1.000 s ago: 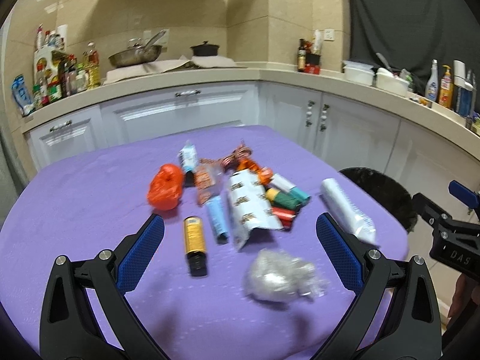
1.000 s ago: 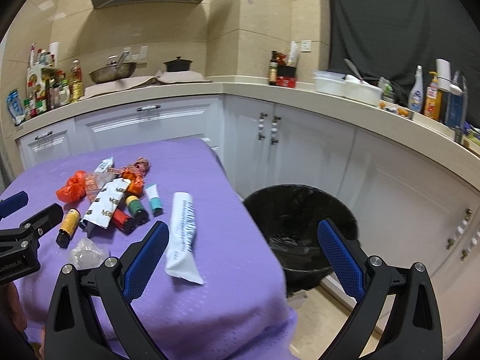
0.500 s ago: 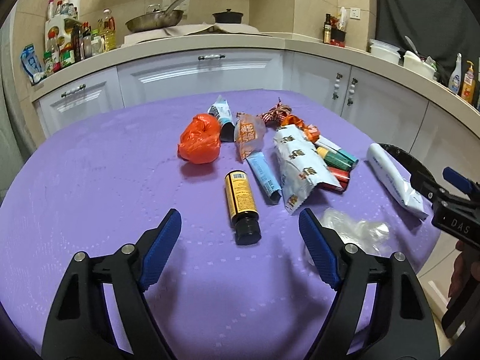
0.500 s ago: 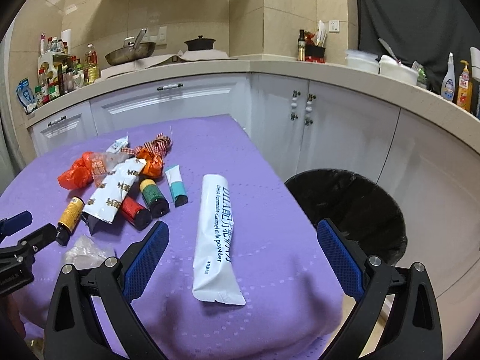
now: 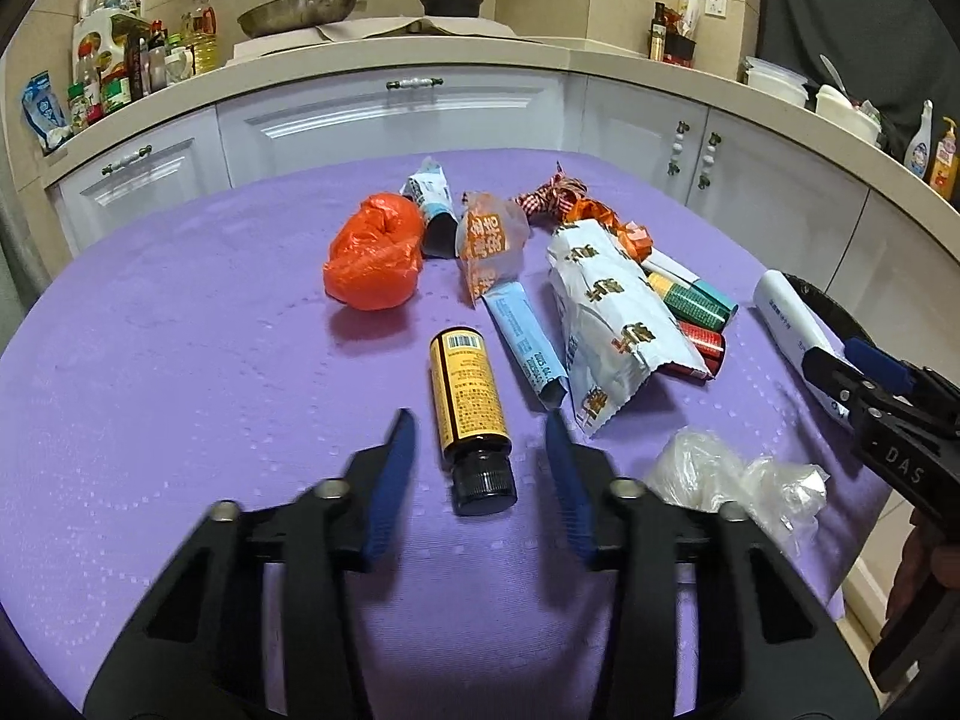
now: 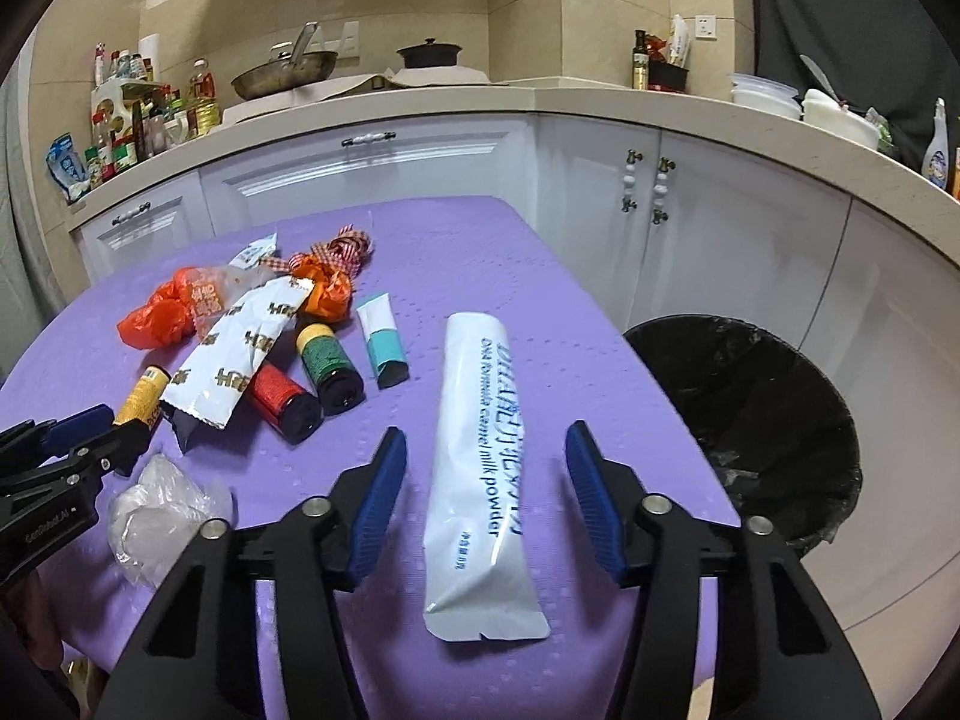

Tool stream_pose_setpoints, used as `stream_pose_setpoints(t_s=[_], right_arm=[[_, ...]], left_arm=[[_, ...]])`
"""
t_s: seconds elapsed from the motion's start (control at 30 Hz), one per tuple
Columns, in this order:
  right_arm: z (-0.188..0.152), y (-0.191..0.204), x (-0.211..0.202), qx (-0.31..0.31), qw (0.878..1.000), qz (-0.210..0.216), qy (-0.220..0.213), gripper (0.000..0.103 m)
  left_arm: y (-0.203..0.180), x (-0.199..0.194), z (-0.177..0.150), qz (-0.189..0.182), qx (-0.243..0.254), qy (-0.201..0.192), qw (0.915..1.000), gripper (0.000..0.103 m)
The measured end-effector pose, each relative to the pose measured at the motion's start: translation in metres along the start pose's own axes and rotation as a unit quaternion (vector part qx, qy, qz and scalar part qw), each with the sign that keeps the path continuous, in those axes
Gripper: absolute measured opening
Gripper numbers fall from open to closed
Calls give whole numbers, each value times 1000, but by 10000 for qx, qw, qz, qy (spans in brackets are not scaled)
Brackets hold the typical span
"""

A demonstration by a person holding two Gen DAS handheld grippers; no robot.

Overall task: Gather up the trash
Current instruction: 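Grasp the yellow-black bottle with the left tool while the right tool grasps the white sachet, then carry both items over the black bin and open both tools to drop them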

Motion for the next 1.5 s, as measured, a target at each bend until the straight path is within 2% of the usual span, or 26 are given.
stream_pose_setpoints(t_s=[0.07,0.1,0.13,0.4,0.57,0.8,0.93,1.17,1.33,1.5], right_arm=[[-3,2,4,2,10000,61,60,38],[-4,3,5,2,9999,75,78,33],[-5,3,6,8,9999,83,82,32],[3,2,-6,-10,9999,45,-135,30],[12,-15,-15,95,9996,-66,-264,30],[15,-72,-26,398,9969,-552,-385,30],[13,-113,-31,621,9936,-857,-400,30],[7,-175,-28,914,9876,-1227,-361,30],[-2,-207,-15,1122,9847,-1311,-250,30],[-4,-224,1,1193,9841,-1306,-176,30]], left_arm=[[1,3,-2,-57,-71,61,9999,24],[2,3,-2,-90,-121,48,9999,24],[3,2,-2,-111,-175,42,9998,24],[11,-7,1,-70,-275,-101,9995,24],[0,-28,19,-215,-171,-351,9990,24],[-62,-38,47,-743,315,-535,9953,24],[-117,-36,62,-1063,677,-611,9901,24],[-215,-13,71,-1654,1060,-356,9799,24],[-274,13,70,-1759,1329,-184,9752,24],[-309,43,65,-1700,1485,4,9742,24]])
Point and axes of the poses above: each gripper's, at about its wrist camera, not at the fingertips, and x roughly the way its jaws point, y to its left, z to its top, the point moved 9 cm from there along x, roughly the way its jaws point, and after that the axes turned 5 degrees about -x, right-handed, at the moved point
